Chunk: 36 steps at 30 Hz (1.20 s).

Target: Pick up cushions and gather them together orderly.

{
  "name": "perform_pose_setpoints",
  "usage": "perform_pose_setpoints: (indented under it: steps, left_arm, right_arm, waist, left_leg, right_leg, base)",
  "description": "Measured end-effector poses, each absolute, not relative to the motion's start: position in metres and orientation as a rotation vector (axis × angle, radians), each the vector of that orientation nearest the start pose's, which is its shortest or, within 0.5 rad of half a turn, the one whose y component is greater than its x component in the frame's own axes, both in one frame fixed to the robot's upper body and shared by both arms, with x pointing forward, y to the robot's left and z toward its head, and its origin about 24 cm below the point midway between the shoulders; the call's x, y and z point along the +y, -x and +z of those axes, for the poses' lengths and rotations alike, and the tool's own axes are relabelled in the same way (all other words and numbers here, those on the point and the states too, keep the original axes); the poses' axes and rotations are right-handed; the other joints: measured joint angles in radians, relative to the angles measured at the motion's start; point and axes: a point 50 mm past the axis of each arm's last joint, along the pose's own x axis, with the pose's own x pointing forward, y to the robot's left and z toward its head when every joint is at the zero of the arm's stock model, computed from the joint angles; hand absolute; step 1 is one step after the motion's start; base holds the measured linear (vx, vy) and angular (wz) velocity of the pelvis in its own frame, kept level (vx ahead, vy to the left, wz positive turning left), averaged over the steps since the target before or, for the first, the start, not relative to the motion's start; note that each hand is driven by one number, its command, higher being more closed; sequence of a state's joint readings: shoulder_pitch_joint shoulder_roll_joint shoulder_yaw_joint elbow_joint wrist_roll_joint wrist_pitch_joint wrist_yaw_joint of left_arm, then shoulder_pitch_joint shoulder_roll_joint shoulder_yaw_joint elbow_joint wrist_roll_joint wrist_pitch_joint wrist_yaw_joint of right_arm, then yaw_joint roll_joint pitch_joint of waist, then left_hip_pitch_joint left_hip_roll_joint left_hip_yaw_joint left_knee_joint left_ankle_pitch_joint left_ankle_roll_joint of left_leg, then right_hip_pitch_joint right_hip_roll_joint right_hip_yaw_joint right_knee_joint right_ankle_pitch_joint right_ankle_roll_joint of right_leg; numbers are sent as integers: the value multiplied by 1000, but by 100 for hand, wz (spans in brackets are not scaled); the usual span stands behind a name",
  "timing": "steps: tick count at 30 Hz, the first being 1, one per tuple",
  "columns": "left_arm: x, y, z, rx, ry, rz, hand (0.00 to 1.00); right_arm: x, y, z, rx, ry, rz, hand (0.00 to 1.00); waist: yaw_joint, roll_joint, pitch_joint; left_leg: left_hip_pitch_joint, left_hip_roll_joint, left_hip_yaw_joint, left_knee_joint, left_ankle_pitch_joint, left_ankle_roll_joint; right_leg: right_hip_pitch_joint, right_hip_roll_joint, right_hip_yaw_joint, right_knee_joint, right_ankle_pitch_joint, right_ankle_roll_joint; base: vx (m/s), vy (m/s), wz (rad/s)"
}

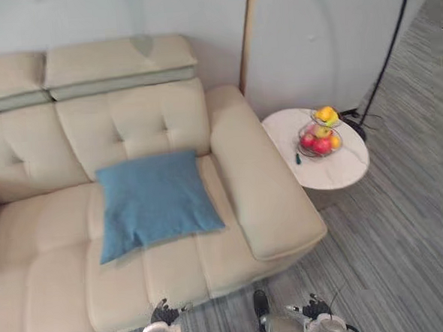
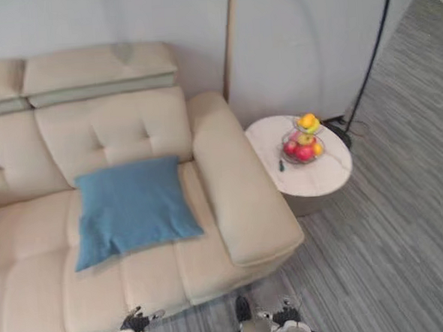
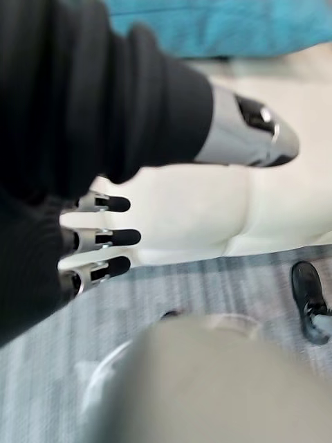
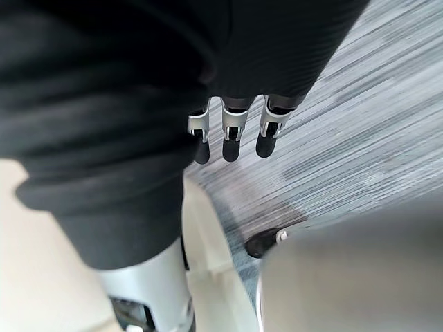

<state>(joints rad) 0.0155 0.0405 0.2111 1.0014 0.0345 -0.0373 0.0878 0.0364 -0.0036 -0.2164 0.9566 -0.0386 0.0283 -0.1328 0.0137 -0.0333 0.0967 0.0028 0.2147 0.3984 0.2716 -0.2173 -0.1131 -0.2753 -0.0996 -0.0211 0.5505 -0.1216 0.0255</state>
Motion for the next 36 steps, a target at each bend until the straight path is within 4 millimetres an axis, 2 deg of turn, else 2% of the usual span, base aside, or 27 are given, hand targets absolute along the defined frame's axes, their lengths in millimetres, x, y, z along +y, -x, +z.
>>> perform_pose_setpoints:
  steps: [2, 3, 4, 5, 6, 7, 8, 9, 10, 11, 13, 17, 18, 19, 20, 21, 22, 23, 24, 25, 27, 32, 35, 36]
  left_arm:
    - [199, -133, -147, 956, -8, 286, 0]
    - [196, -139, -145, 939, 19, 301, 0]
    - [194, -137, -146, 943, 39, 310, 0]
    - [185, -130, -150, 968, 78, 315, 0]
    - [183, -136, -148, 948, 86, 314, 0]
    - [184, -137, -147, 947, 81, 316, 0]
    - [186, -140, -146, 939, 77, 321, 0]
    - [183, -135, -148, 959, 82, 321, 0]
    - [178, -130, -151, 978, 80, 306, 0]
    - [177, -129, -151, 978, 73, 294, 0]
    - [173, -129, -152, 982, 75, 280, 0]
    - [173, -130, -151, 982, 56, 261, 0]
    - [172, -130, -151, 982, 58, 259, 0]
    - [171, -131, -151, 977, 61, 260, 0]
    - [171, -131, -151, 977, 62, 261, 0]
    - [170, -127, -152, 988, 64, 261, 0]
    - [169, -125, -153, 995, 67, 260, 0]
    - [164, -125, -154, 997, 79, 253, 0]
    - [162, -125, -154, 999, 85, 247, 0]
    - [166, -124, -154, 1001, 80, 251, 0]
    - [172, -121, -155, 1011, 68, 262, 0]
    - [172, -120, -155, 1015, 79, 266, 0]
    - [173, -117, -157, 1031, 90, 283, 0]
    - [173, -118, -157, 1031, 99, 290, 0]
  right_arm:
    - [-184, -123, -152, 1029, -10, -308, 0]
    - [-185, -123, -152, 1029, -10, -308, 0]
    - [-185, -126, -151, 1022, -8, -307, 0]
    - [-192, -131, -149, 1005, -3, -327, 0]
    - [-189, -143, -145, 979, -4, -319, 0]
    - [-186, -145, -145, 974, -8, -308, 0]
    - [-181, -150, -144, 969, -12, -291, 0]
    - [-179, -160, -140, 941, -3, -276, 0]
    - [-180, -163, -139, 933, 8, -271, 0]
    - [-182, -162, -139, 934, 14, -273, 0]
    - [-189, -154, -142, 958, 33, -291, 0]
    - [-201, -145, -145, 992, 50, -335, 0]
    - [-202, -140, -146, 1003, 42, -348, 0]
    - [-204, -135, -148, 1015, 40, -356, 0]
    - [-203, -134, -148, 1019, 39, -357, 0]
    - [-202, -129, -150, 1028, 35, -357, 0]
    - [-202, -127, -150, 1034, 34, -358, 0]
    - [-205, -121, -152, 1045, 27, -375, 0]
    - [-206, -119, -152, 1051, 14, -390, 0]
    - [-201, -113, -155, 1069, -5, -391, 0]
    - [-198, -108, -157, 1082, -16, -387, 0]
    - [-197, -104, -158, 1089, -15, -383, 0]
    - [-197, -110, -156, 1076, -11, -377, 0]
    - [-196, -119, -154, 1053, -7, -365, 0]
  waist:
    - [0, -18, -10]
    - [-6, -22, -15]
    - [8, -7, -27]
    - [40, 39, -61]
    - [39, 30, -41]
    - [36, 9, -37]
    - [53, 7, -29]
    - [47, 41, -21]
    - [42, 55, -15]
    - [40, 56, -16]
    - [33, 63, -11]
    - [24, 62, 0]
    - [21, 59, 0]
    - [27, 59, 1]
    - [27, 61, 0]
    - [23, 66, -3]
    - [20, 68, -5]
    - [13, 86, -19]
    - [11, 76, -23]
    - [3, 60, -32]
    - [-2, 40, -42]
    - [-5, 34, -50]
    - [0, 48, -51]
    - [1, 57, -47]
  left_leg:
    - [-1, -10, -5, 38, 0, 0]
    - [-12, -15, -25, 55, 2, 4]
    - [-27, -13, -28, 52, 10, 20]
    - [-35, -19, -49, -40, 50, 62]
    - [-22, -28, -38, -57, 75, 8]
    - [-32, -39, -35, -47, 78, 5]
    - [-50, -27, -26, -22, 78, 1]
    - [-75, 17, -35, 13, 80, 1]
    - [-80, 38, -50, 21, 85, -5]
    - [-79, 43, -58, 15, 90, -11]
    - [-66, 47, -68, -26, 115, -48]
    - [-71, 23, -113, -66, 169, -50]
    - [-73, 19, -128, -63, 162, -48]
    - [-86, 12, -173, 8, 109, -35]
    - [-90, 3, -196, 60, 75, -33]
    - [-78, -23, -238, 134, 12, -34]
    - [-66, -32, -247, 129, -4, -29]
    - [-39, -37, -249, 48, -43, -23]
    - [-37, -47, -235, 23, -36, -10]
    - [-39, -69, -212, -15, -20, 6]
    - [-36, -80, -192, -19, -20, 11]
    - [-12, -78, -135, -23, -25, 5]
    - [9, -55, -49, -25, -30, -3]
    - [8, -39, 4, -26, -29, -2]
  right_leg:
    - [-5, -49, -1, 113, -51, 29]
    - [-5, -29, -22, 111, -38, 34]
    - [4, -17, -12, 66, -33, 36]
    - [82, 12, 47, -103, -56, 33]
    - [87, -11, 53, 3, -126, 31]
    - [112, -25, 54, -39, -149, 52]
    - [149, -8, 54, -140, -165, 56]
    - [178, 29, 44, -207, -121, 35]
    - [193, 52, 37, -237, -97, 26]
    - [196, 60, 34, -241, -96, 25]
    - [185, 68, 23, -236, -92, 17]
    - [151, 55, 28, -227, -77, 4]
    - [142, 48, 28, -227, -69, -3]
    - [132, 45, 39, -228, -56, -5]
    - [128, 44, 48, -229, -50, -2]
    - [126, 41, 68, -244, -38, 0]
    - [125, 41, 75, -252, -29, 6]
    - [111, 50, 84, -268, -16, 26]
    - [107, 38, 90, -274, -6, 34]
    - [108, 13, 87, -313, 30, 38]
    - [124, 1, 91, -360, 70, 49]
    - [134, 18, 142, -425, 125, 65]
    - [99, 59, 194, -433, 163, 52]
    - [58, 87, 175, -435, 209, 23]
  base:
    - [62, -166, 22]
    - [0, -165, 10]
    - [-60, -106, -23]
    - [-137, -98, -34]
    - [-109, -139, -18]
    - [-72, -232, -20]
    - [-68, -212, -25]
    - [-121, -219, -35]
    - [-124, -135, -11]
    - [-133, -121, 4]
    - [-166, -83, 14]
    - [-174, -17, -4]
    - [-141, 49, -26]
    - [-115, 95, -36]
    - [-120, 165, -59]
    - [-89, 180, -46]
    - [-106, 208, -47]
    - [-102, 162, -26]
    - [-113, 165, -27]
    - [-75, 144, -24]
    - [-54, 143, -28]
    - [29, 62, -36]
    - [79, 13, -99]
    - [62, -24, -176]
